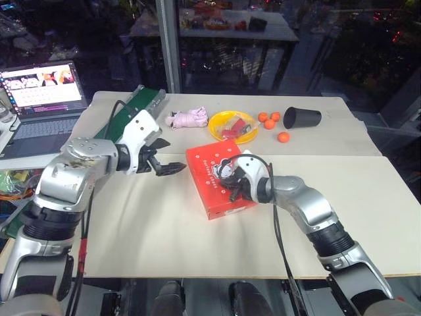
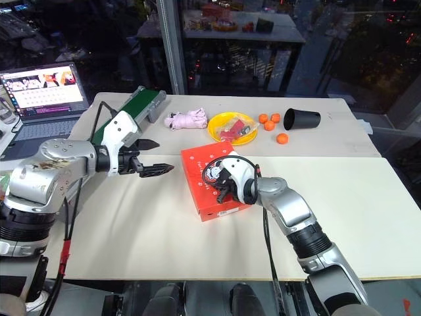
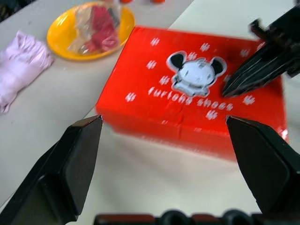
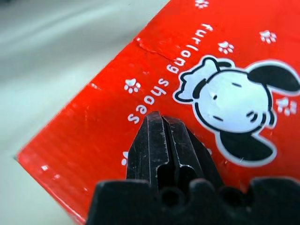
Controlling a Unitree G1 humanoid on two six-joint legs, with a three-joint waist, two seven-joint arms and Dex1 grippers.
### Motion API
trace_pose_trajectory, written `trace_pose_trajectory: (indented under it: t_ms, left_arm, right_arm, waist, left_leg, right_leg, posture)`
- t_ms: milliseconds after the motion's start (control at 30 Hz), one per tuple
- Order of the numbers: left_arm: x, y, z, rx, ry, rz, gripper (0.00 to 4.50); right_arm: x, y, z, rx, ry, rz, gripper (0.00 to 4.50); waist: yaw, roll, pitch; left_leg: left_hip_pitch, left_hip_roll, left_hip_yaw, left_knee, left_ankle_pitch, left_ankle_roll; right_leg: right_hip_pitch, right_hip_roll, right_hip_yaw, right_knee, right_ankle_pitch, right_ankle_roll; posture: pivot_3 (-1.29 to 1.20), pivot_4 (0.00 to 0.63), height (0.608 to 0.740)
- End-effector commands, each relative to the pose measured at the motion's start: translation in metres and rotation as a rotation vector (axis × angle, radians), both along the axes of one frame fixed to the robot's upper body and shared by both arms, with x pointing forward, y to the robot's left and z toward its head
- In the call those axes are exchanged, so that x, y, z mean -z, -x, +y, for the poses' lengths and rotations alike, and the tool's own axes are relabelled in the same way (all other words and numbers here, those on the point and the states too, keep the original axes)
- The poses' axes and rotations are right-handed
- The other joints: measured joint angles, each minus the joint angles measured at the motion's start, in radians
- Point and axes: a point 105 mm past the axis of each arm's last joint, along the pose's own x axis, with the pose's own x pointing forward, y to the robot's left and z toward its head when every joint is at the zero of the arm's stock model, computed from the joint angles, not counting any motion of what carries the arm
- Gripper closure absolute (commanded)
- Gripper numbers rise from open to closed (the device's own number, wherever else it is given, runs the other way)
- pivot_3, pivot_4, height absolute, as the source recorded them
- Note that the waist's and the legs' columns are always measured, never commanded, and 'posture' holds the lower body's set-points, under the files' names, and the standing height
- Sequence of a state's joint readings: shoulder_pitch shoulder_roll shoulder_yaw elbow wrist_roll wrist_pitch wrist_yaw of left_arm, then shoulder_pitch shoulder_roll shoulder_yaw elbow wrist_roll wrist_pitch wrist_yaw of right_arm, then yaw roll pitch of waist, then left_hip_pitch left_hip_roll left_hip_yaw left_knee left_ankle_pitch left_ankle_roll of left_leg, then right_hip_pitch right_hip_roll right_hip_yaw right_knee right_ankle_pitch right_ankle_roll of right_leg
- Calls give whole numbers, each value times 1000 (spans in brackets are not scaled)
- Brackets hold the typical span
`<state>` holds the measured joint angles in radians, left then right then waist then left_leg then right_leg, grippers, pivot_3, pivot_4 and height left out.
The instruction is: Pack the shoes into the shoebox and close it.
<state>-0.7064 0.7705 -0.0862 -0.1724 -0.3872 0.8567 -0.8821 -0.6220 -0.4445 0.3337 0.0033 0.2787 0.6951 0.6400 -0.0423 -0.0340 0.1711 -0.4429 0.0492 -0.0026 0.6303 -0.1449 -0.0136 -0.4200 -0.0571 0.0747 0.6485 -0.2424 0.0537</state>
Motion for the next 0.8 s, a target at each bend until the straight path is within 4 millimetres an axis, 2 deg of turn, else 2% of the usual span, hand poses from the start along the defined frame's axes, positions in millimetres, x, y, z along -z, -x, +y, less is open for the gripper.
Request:
trace_pose_trajectory:
  t_ms: [33,100,200,267,400,467,533,567,800]
  left_arm:
    - [-8,4,-5,21,26,-40,0]
    - [-7,10,-10,75,69,-41,0]
    - [0,19,-11,140,104,-62,0]
    - [7,18,-8,132,101,-60,0]
    - [18,11,5,61,153,-85,0]
    - [23,10,12,35,194,-82,0]
    - [27,12,15,34,200,-86,0]
    - [29,13,17,26,209,-81,0]
    - [58,25,35,-50,239,-54,0]
  right_arm:
    - [-9,4,-8,1,-48,0,4460]
    - [-35,6,-17,9,-118,-65,4460]
    - [-73,17,-40,37,-180,-159,3728]
    - [-82,22,-51,58,-180,-178,3116]
    - [-91,31,-97,204,-133,-240,1688]
    - [-90,39,-119,272,-127,-245,1067]
    - [-82,47,-133,304,-103,-236,283]
    - [-77,51,-137,316,-103,-222,85]
    - [-35,77,-156,395,-133,-120,85]
  waist:
    - [1,0,0]
    - [1,0,0]
    - [5,0,0]
    - [6,0,0]
    - [10,0,0]
    - [13,0,0]
    - [19,0,0]
    - [21,0,0]
    - [19,0,0]
  left_leg:
    - [0,0,0,0,0,0]
    - [-1,0,0,0,0,0]
    - [-3,0,0,0,0,0]
    - [-3,0,0,0,0,0]
    - [-2,0,0,-1,0,0]
    - [-1,0,0,0,0,0]
    - [-1,0,0,0,0,0]
    - [-2,0,0,0,0,0]
    - [0,0,1,-1,0,0]
  right_leg:
    - [0,0,0,0,0,0]
    - [0,0,0,0,0,-1]
    - [-2,0,0,0,3,-5]
    - [-3,-1,0,0,3,-5]
    - [-2,0,-1,-1,3,-5]
    - [-1,0,-1,-1,3,-5]
    - [-1,-1,-1,-1,3,-5]
    - [-1,-1,-1,-1,3,-5]
    - [0,-1,0,-1,1,-3]
  posture:
    - [0,150,740]
    - [0,150,740]
    - [0,150,740]
    - [0,150,740]
    - [0,150,740]
    - [0,150,740]
    - [0,150,740]
    - [0,150,740]
    - [0,150,740]
